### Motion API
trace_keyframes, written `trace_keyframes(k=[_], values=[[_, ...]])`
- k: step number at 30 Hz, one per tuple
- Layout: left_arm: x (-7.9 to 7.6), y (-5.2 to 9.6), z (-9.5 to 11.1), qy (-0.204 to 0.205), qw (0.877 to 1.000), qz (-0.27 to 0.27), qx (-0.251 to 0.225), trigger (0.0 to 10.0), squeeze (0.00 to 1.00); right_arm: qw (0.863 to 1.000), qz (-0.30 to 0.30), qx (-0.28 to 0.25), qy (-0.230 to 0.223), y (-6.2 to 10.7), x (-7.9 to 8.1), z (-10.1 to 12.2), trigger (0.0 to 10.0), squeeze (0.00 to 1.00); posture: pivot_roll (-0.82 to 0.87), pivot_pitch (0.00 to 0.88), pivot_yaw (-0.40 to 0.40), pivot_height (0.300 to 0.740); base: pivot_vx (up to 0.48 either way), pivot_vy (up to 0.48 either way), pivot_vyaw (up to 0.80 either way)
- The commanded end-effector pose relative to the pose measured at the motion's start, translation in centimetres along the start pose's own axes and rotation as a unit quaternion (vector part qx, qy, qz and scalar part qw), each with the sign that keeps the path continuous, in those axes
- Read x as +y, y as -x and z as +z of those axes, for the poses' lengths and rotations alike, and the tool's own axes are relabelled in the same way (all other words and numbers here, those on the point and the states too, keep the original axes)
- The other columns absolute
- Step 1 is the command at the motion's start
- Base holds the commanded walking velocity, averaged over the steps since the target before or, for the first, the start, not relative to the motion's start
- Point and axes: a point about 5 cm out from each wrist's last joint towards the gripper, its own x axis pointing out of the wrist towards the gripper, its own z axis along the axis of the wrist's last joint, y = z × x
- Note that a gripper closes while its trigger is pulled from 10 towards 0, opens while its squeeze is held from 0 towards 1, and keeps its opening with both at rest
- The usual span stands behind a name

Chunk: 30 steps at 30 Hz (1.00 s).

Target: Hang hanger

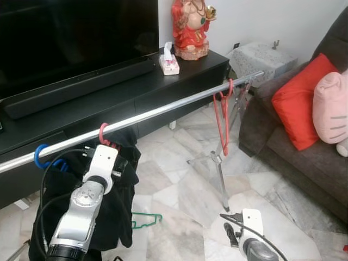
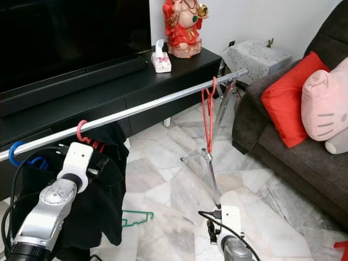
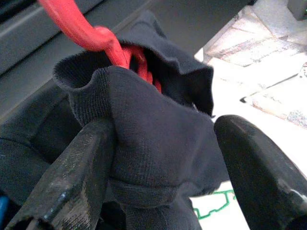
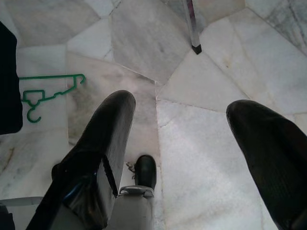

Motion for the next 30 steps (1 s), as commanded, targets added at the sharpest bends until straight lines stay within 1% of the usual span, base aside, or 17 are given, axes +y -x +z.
trace_keyframes(k=[1, 2, 3, 5, 11, 13, 14, 15, 16, 17, 18, 19, 20, 24, 30], values=[[-0.9, -0.5, -0.3, 0.015, 1.000, -0.014, 0.011, 10.0, 0.00, 1.000, -0.001, 0.002, -0.003, 0.0, -0.2, -0.1, 10.0, 0.00, -0.03, 0.037, -0.063, 0.740, 0.000, 0.000, 0.00], [-1.3, -0.7, -0.4, 0.032, 0.999, -0.019, 0.014, 10.0, 0.00, 1.000, 0.000, 0.002, -0.003, 0.0, -0.2, -0.1, 10.0, 0.00, -0.03, 0.038, -0.062, 0.740, 0.000, 0.000, 0.00], [-1.3, -0.7, -0.4, 0.032, 0.999, -0.019, 0.014, 10.0, 0.00, 1.000, 0.000, 0.002, -0.003, 0.0, -0.2, -0.1, 10.0, 0.00, -0.03, 0.038, -0.062, 0.740, 0.000, 0.000, 0.00], [-1.7, -1.0, -0.6, 0.063, 0.997, -0.032, 0.024, 10.0, 0.00, 1.000, 0.001, 0.001, -0.004, 0.0, -0.1, 0.0, 10.0, 0.00, -0.03, 0.037, -0.063, 0.740, 0.000, 0.000, 0.00], [-2.4, -1.2, -0.7, 0.083, 0.993, -0.082, 0.029, 10.0, 0.00, 1.000, 0.002, 0.002, -0.005, 0.0, -0.1, 0.0, 10.0, 0.00, -0.03, 0.039, -0.065, 0.740, 0.000, 0.000, 0.00], [-2.3, -1.1, -0.6, 0.086, 0.992, -0.084, 0.027, 10.0, 0.00, 1.000, 0.003, 0.002, -0.005, 0.0, -0.1, 0.0, 10.0, 0.00, -0.03, 0.039, -0.065, 0.740, 0.000, 0.000, 0.00], [-1.8, -1.2, -0.6, 0.083, 0.994, -0.068, 0.026, 10.0, 0.00, 1.000, 0.003, 0.002, -0.005, 0.0, -0.1, 0.0, 10.0, 0.00, -0.02, 0.041, -0.066, 0.740, 0.000, 0.000, 0.00], [-1.8, -1.2, -0.6, 0.083, 0.994, -0.068, 0.026, 10.0, 0.00, 1.000, 0.003, 0.002, -0.005, 0.0, -0.1, 0.0, 10.0, 0.00, -0.02, 0.041, -0.066, 0.740, 0.000, 0.000, 0.00], [-1.2, -1.2, -0.7, 0.083, 0.995, -0.041, 0.029, 10.0, 0.00, 1.000, 0.004, 0.002, -0.004, 0.0, -0.1, 0.0, 10.0, 0.00, -0.02, 0.041, -0.066, 0.740, 0.000, 0.000, 0.00], [-0.6, -1.3, -0.9, 0.093, 0.995, -0.012, 0.036, 10.0, 0.00, 1.000, 0.004, 0.002, -0.003, 0.0, -0.2, 0.0, 10.0, 0.00, -0.02, 0.042, -0.069, 0.740, 0.000, 0.000, 0.00], [-0.3, -1.4, -0.9, 0.095, 0.995, 0.001, 0.038, 10.0, 0.00, 1.000, 0.004, 0.003, -0.003, 0.0, -0.2, 0.0, 10.0, 0.00, -0.02, 0.042, -0.069, 0.740, 0.000, 0.000, 0.00], [-0.3, -1.4, -0.9, 0.095, 0.995, 0.001, 0.038, 10.0, 0.00, 1.000, 0.004, 0.003, -0.003, 0.0, -0.2, 0.0, 10.0, 0.00, -0.02, 0.042, -0.069, 0.740, 0.000, 0.000, 0.00], [-0.1, -1.4, -0.9, 0.104, 0.994, 0.013, 0.040, 10.0, 0.00, 1.000, 0.005, 0.003, -0.003, 0.0, -0.2, 0.0, 10.0, 0.00, -0.02, 0.042, -0.069, 0.740, 0.000, 0.000, 0.00], [-0.1, -1.7, -1.2, 0.106, 0.992, 0.029, 0.053, 10.0, 0.00, 1.000, 0.006, 0.003, -0.002, 0.0, -0.2, 0.0, 10.0, 0.00, -0.02, 0.043, -0.070, 0.740, 0.000, 0.000, 0.00], [-0.8, -2.0, -0.7, 0.112, 0.992, 0.026, 0.046, 10.0, 0.00, 1.000, 0.006, 0.003, -0.002, 0.0, -0.2, 0.0, 10.0, 0.00, -0.02, 0.043, -0.070, 0.740, 0.000, 0.000, 0.00]])
